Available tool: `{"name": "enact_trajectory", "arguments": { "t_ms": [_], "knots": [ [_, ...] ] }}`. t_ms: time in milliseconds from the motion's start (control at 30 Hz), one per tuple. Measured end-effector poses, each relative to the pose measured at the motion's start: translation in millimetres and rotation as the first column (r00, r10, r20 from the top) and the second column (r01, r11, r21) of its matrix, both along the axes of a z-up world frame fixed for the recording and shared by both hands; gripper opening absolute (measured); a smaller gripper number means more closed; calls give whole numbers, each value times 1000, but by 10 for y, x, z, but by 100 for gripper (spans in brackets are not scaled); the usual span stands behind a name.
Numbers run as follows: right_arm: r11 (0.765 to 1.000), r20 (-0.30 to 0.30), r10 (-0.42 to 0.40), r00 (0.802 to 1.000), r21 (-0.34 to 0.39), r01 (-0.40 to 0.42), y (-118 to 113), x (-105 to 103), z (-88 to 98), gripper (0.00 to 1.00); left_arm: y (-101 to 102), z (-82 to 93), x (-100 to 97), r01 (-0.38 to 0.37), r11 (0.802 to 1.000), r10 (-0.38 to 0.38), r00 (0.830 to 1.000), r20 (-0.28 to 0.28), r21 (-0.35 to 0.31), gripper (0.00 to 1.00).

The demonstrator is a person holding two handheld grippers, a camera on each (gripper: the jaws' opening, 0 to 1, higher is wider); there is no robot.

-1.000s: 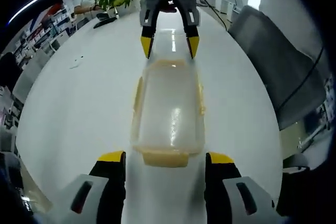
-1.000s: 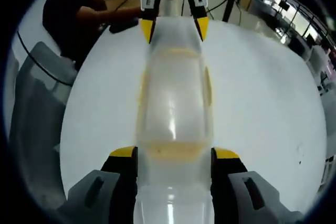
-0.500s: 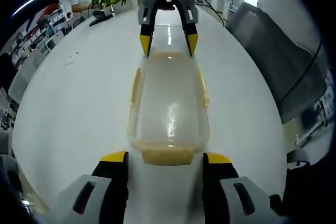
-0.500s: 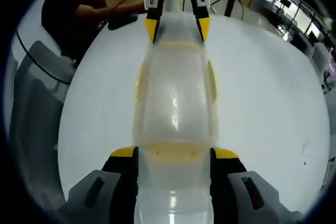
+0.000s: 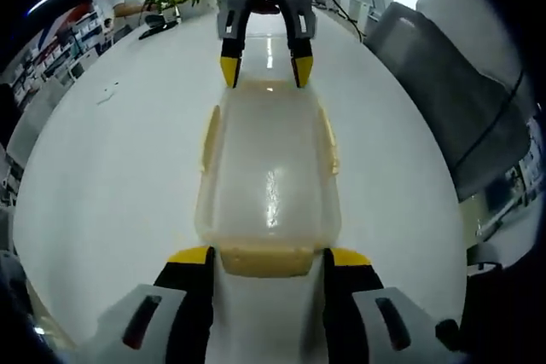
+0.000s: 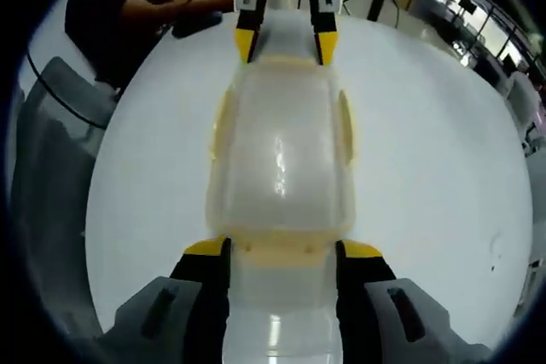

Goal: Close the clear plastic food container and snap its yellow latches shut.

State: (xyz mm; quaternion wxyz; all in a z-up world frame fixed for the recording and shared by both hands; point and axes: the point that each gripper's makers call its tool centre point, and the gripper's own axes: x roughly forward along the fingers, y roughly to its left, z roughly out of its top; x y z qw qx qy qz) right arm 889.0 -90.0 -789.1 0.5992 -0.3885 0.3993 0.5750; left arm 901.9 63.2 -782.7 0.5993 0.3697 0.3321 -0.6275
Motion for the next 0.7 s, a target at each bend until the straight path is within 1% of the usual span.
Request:
{"name": "enact_trajectory", "arguments": {
  "t_ms": [267,500,600,667,700],
  "knots": [
    [1000,2,-3,1000,0,3,7,-12,-11,45,5,-4,-9,-3,1000,3,1000,-2,-10,44],
    [1000,1,2,1000,-2,-2,10,-22,-1,44,20,2,-14,8,1000,-8,1000,-1,-1,36],
    [1000,1,0,1000,-10,0,6,-36,7,42,23,5,-9,1,1000,-1,1000,-3,-3,35],
    [1000,1,-1,1000,-16,1,-1,-41,13,38,44,-6,18,-3,1000,3,1000,-4,-5,34],
    [1000,3,5,1000,-18,-5,-4,-44,13,38,48,-8,25,-5,1000,5,1000,-4,-4,34]
  ]
}}
